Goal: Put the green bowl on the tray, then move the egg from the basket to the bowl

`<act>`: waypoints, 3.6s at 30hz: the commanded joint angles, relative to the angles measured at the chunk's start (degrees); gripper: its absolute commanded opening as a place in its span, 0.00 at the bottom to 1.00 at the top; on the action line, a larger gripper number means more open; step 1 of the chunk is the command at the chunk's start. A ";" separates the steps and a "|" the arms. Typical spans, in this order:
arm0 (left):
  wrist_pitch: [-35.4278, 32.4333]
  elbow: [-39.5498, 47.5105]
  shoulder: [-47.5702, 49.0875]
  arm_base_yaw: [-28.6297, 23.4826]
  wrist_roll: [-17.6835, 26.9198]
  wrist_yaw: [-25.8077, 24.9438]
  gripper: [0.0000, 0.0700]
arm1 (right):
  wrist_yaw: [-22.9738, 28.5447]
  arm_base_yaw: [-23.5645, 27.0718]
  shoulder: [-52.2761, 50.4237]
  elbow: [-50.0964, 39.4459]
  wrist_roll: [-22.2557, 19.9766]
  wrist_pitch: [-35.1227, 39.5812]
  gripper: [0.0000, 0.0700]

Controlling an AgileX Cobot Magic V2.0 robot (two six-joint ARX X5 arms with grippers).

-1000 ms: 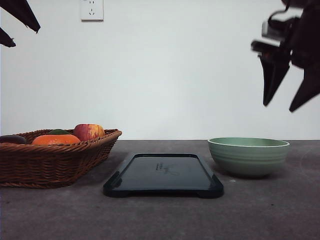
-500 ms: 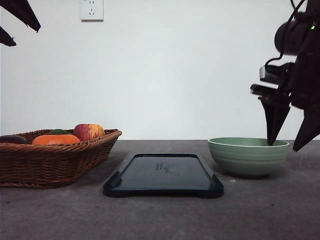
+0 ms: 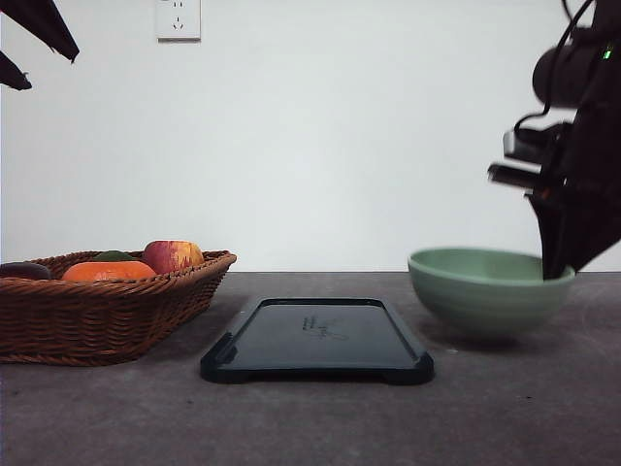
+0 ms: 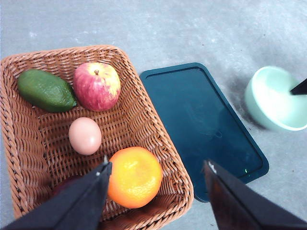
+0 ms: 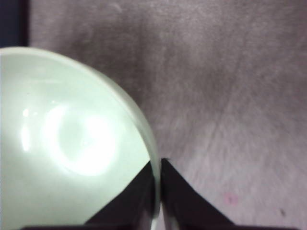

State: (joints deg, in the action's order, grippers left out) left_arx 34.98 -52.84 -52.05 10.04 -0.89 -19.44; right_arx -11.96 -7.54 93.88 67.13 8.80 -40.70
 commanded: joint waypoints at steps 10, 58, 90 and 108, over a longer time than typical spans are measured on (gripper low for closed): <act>-0.28 -1.25 -0.28 0.20 0.22 -0.11 0.57 | -2.43 -3.57 -2.29 5.46 -1.78 -4.48 0.00; -0.24 -1.25 -0.39 0.20 -0.06 -0.11 0.57 | 0.08 -18.90 27.28 36.48 -3.43 -13.38 0.42; 0.11 -1.25 -0.39 0.22 -0.05 -0.11 0.57 | 7.58 -23.55 -9.61 -3.40 -5.29 18.17 0.28; -0.58 -3.49 -10.19 0.99 -3.25 3.89 0.56 | 7.54 -11.58 -26.57 -17.77 -8.15 13.18 0.28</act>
State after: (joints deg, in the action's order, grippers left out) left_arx 34.87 -54.64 -61.22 10.83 -3.93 -16.54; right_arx -4.45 -19.07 67.07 49.17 1.77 -27.95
